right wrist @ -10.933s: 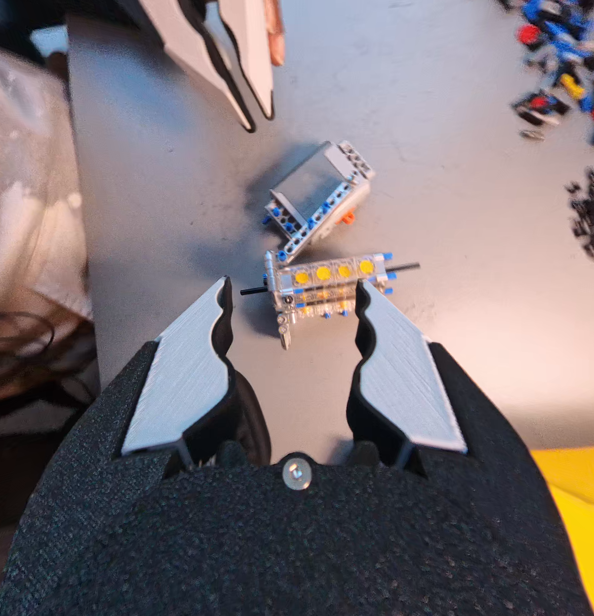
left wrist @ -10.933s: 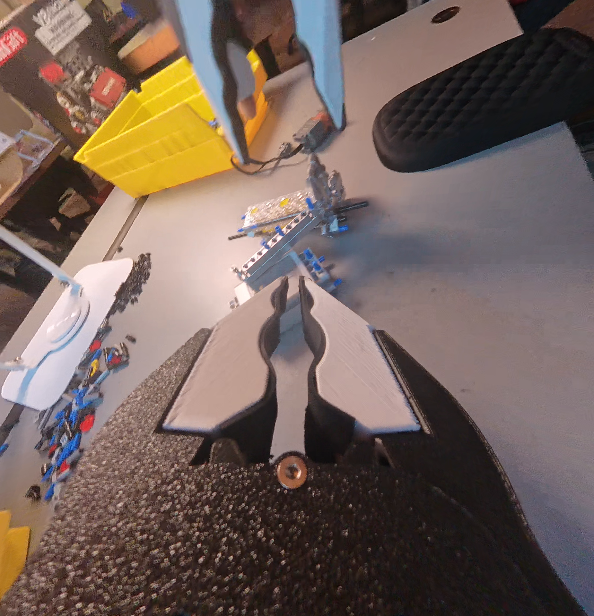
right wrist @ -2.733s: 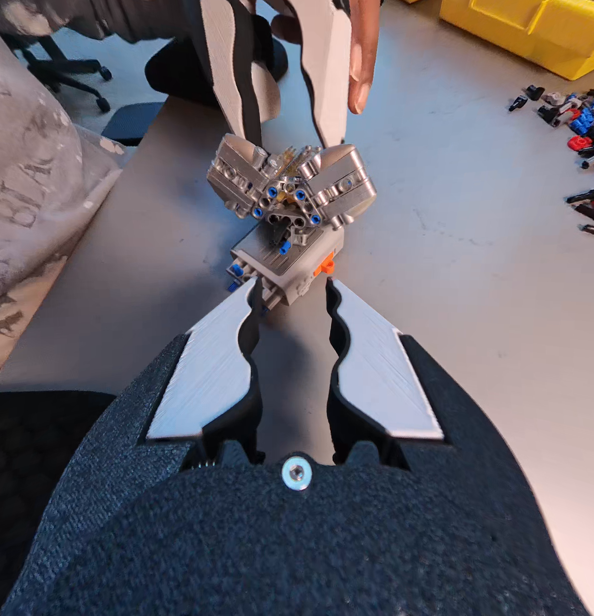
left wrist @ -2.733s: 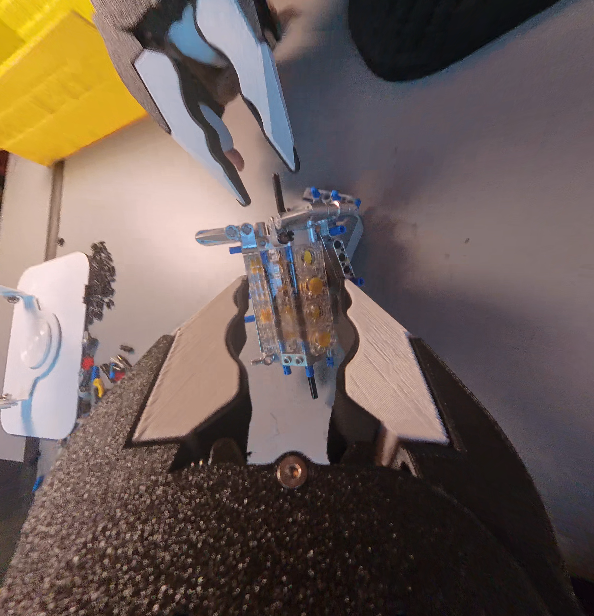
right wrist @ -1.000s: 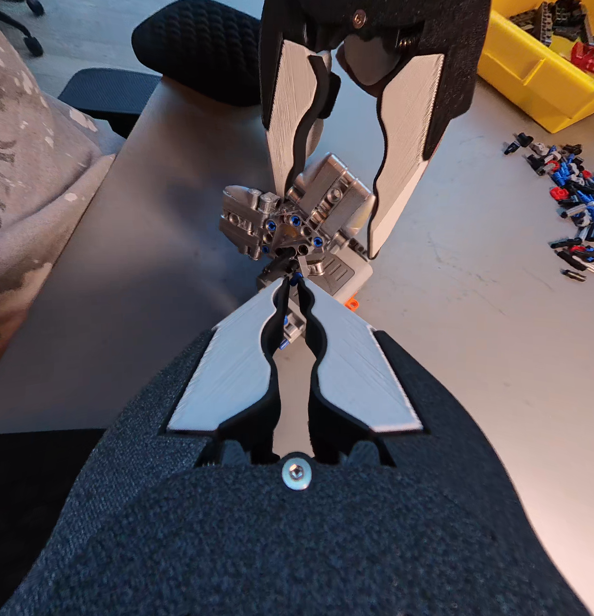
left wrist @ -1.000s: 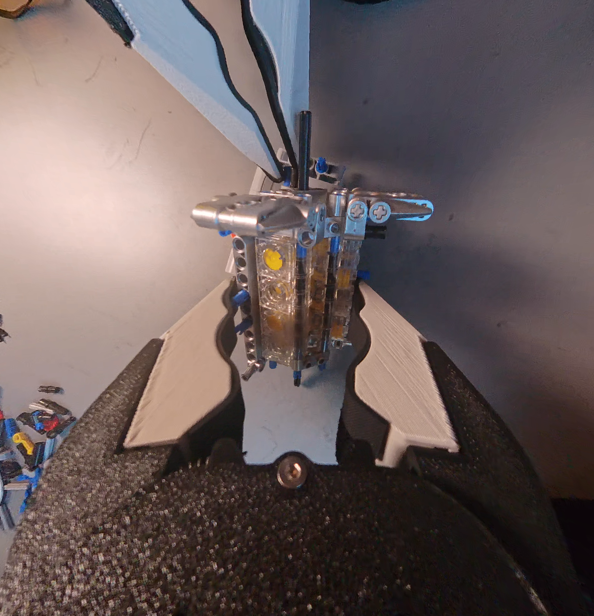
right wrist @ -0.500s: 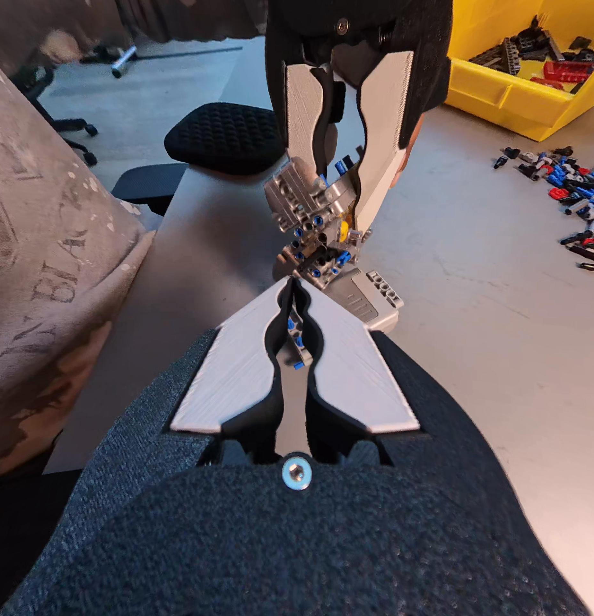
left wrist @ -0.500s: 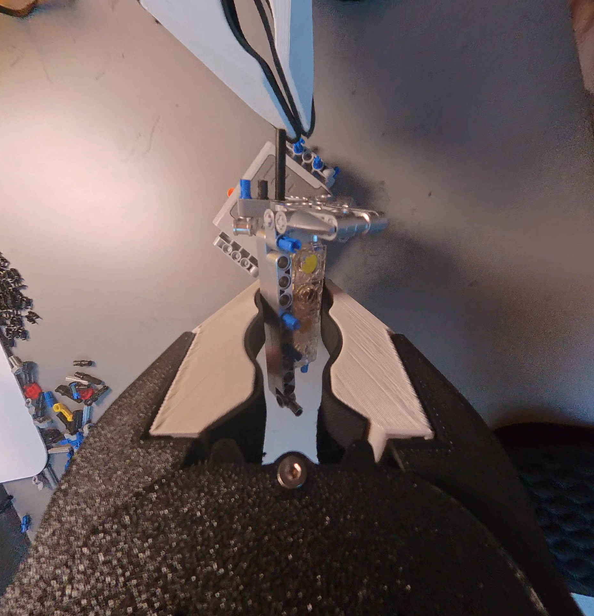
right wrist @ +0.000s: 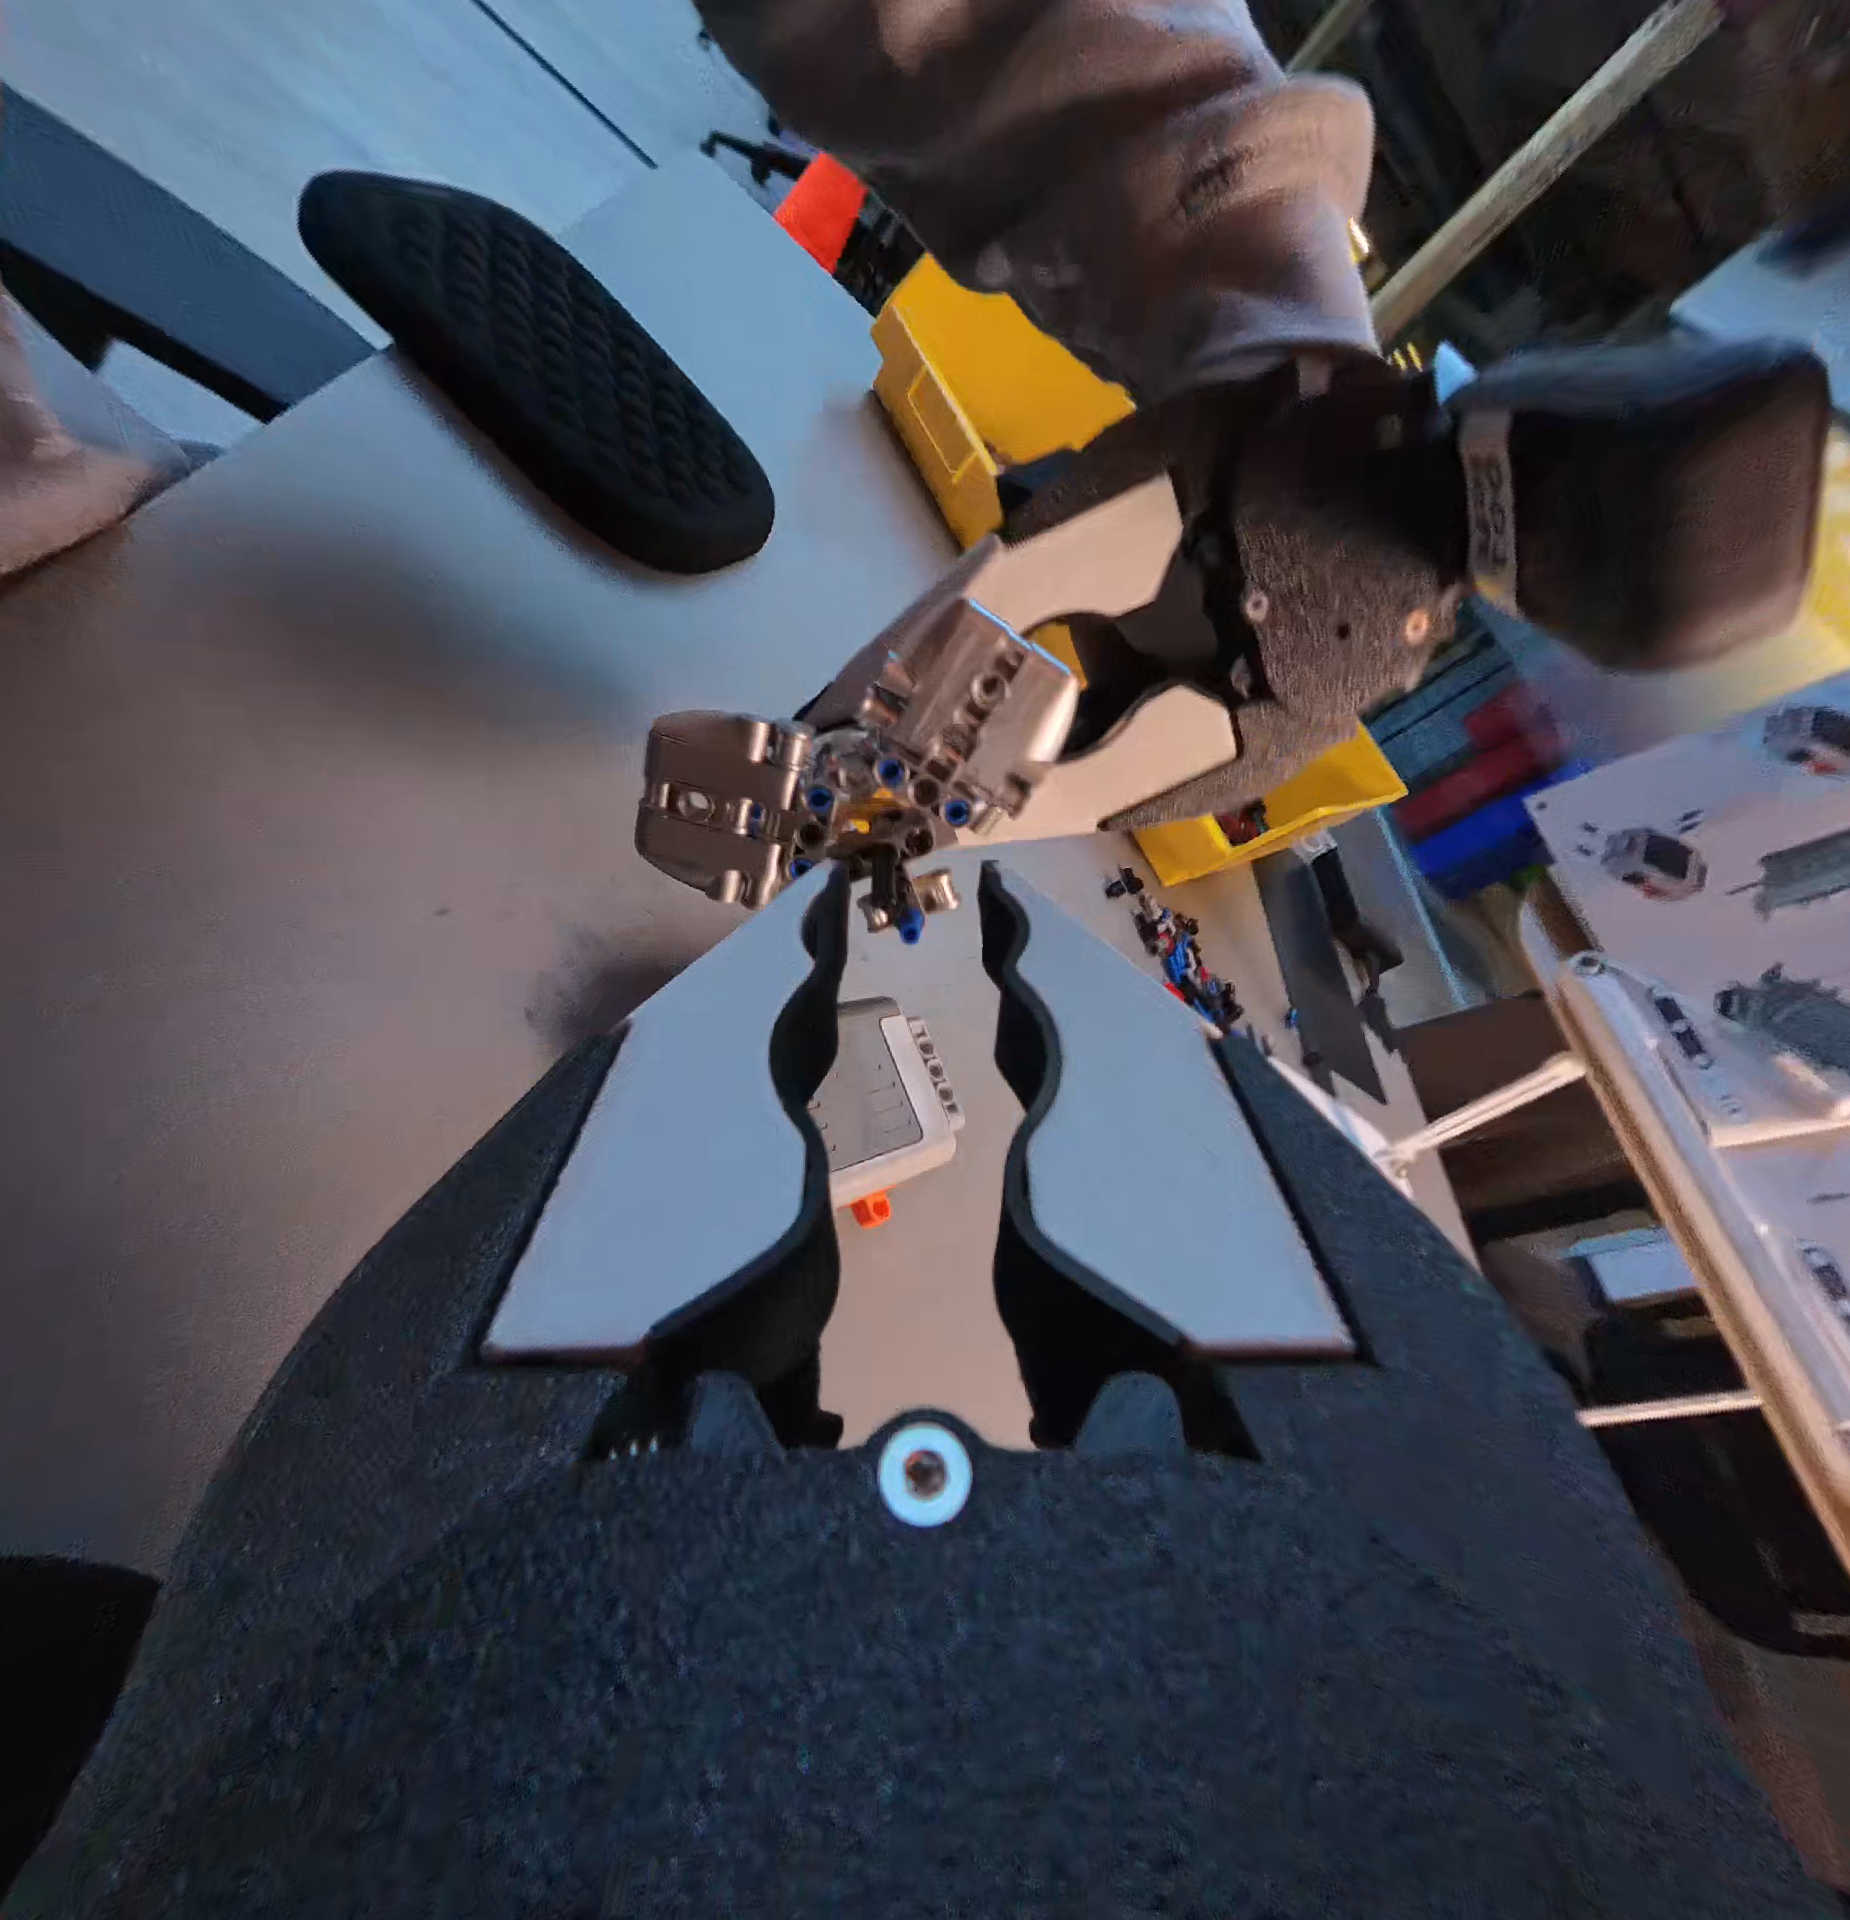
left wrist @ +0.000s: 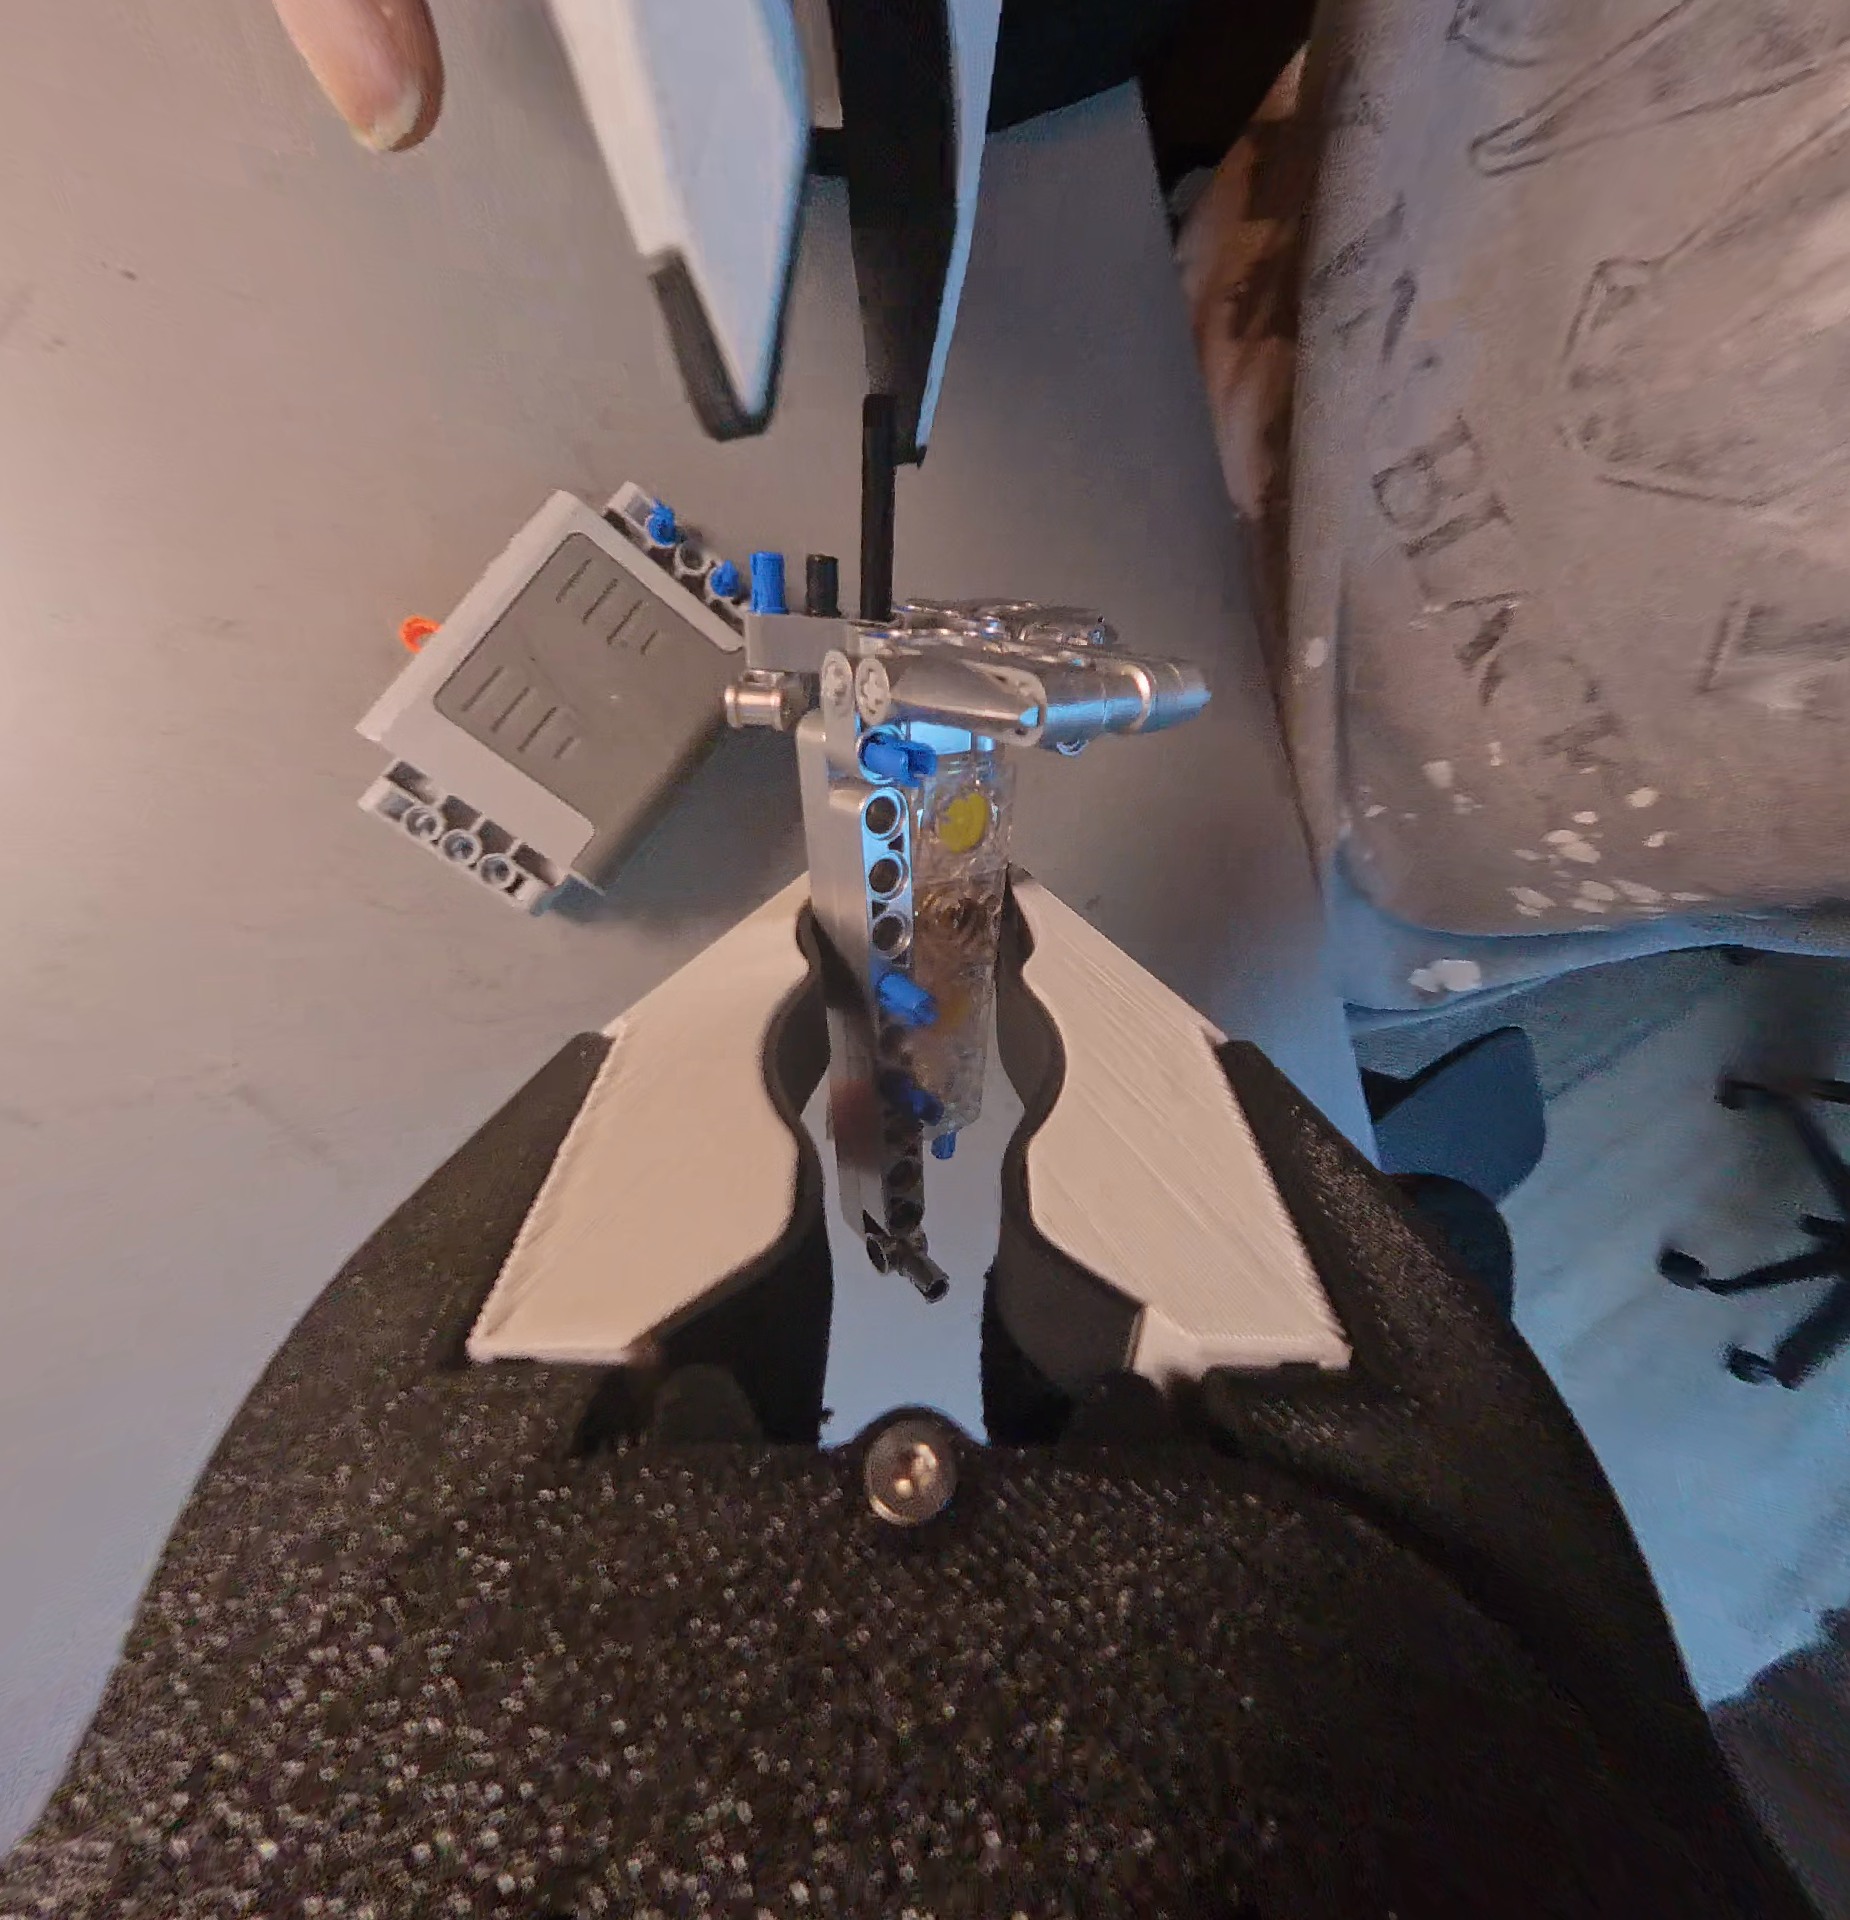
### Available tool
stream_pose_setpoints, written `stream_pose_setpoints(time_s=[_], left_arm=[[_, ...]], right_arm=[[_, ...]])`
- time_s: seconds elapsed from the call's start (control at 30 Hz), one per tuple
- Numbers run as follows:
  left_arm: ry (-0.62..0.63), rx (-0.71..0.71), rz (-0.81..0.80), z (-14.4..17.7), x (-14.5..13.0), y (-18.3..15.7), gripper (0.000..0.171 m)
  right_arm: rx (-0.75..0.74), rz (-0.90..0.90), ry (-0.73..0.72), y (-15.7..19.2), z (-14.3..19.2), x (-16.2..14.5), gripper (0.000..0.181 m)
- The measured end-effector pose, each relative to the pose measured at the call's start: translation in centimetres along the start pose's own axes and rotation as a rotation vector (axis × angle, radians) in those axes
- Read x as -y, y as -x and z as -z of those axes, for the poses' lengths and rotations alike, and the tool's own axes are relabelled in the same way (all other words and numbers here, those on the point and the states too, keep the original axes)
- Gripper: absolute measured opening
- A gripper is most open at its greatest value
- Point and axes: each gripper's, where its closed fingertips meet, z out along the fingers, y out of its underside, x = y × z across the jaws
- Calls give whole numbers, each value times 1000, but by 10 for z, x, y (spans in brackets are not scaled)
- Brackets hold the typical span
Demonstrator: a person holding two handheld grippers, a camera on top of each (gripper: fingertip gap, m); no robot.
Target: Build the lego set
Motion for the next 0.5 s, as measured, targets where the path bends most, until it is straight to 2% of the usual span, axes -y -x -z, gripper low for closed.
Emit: stream_pose_setpoints(time_s=[0.1, 0.17, 0.27, 0.37, 0.5], left_arm=[[-46, -111, 31, -6, 9, -2, 26], [-62, -170, 40, -10, 14, -5, 25], [-79, -212, 41, -15, 18, -7, 25], [-132, -239, 49, -16, 21, -9, 25], [-210, -278, 58, -17, 24, -13, 24]], right_arm=[[-34, 114, 65, 7, -3, -4, 7], [-17, 126, 76, 13, -3, -6, 6], [14, 106, 75, 20, -2, -11, 11], [44, 72, 71, 22, 2, -15, 24], [68, 91, 88, 32, -6, -23, 27]])
